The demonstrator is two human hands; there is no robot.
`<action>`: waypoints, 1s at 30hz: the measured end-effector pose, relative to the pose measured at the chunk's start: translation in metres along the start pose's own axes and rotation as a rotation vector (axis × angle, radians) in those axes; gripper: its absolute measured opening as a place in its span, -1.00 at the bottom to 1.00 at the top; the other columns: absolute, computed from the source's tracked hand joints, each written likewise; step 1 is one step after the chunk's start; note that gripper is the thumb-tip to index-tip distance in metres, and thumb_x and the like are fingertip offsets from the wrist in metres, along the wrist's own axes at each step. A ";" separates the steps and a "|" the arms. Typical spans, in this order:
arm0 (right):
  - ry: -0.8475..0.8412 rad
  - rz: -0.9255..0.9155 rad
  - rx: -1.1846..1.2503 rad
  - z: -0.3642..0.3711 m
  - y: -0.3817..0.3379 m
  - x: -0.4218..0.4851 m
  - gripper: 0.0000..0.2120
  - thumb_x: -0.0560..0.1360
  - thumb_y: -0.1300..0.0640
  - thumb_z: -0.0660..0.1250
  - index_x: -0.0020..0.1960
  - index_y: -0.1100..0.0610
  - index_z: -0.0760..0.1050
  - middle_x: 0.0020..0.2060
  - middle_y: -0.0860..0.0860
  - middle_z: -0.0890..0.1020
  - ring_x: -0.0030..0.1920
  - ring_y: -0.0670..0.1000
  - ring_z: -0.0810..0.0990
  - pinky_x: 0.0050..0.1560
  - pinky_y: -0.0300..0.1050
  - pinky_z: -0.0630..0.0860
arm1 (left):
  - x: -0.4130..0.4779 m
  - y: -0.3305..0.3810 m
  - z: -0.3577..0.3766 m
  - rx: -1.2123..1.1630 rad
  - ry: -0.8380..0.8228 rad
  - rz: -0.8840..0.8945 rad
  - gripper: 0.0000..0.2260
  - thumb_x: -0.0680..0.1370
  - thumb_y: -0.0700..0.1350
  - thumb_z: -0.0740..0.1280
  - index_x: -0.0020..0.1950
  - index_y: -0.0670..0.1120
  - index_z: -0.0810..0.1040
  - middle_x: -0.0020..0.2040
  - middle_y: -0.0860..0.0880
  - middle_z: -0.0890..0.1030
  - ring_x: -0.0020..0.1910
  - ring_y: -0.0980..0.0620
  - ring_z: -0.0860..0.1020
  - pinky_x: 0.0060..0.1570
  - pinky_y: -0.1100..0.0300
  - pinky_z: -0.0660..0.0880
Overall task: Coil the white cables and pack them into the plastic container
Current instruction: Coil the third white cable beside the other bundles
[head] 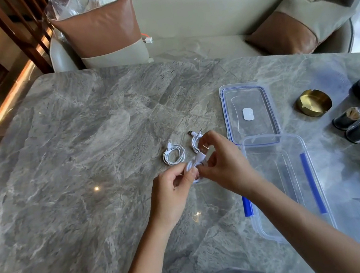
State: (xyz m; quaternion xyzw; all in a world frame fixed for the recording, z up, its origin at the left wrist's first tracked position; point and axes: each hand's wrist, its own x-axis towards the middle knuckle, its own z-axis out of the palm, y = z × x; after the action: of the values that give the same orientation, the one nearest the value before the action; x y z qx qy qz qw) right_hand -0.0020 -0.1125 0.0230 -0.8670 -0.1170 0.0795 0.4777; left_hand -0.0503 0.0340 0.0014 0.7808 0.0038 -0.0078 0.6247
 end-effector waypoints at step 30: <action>-0.814 0.365 0.876 -0.017 0.061 0.009 -0.75 0.50 0.04 0.27 0.06 0.15 0.59 -0.06 0.06 0.69 -0.05 -0.01 0.66 -0.04 -0.17 0.58 | -0.008 -0.009 -0.001 -0.338 -0.246 -0.244 -0.80 0.46 0.03 0.27 -0.29 -0.04 0.53 -0.36 0.16 0.53 -0.28 0.21 0.48 -0.21 0.37 0.46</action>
State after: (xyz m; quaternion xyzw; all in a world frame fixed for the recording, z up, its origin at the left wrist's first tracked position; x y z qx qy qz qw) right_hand 0.0187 -0.1550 -0.0205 -0.4971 -0.0962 0.5243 0.6847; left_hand -0.0581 0.0375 -0.0072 0.6521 0.0232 -0.1773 0.7367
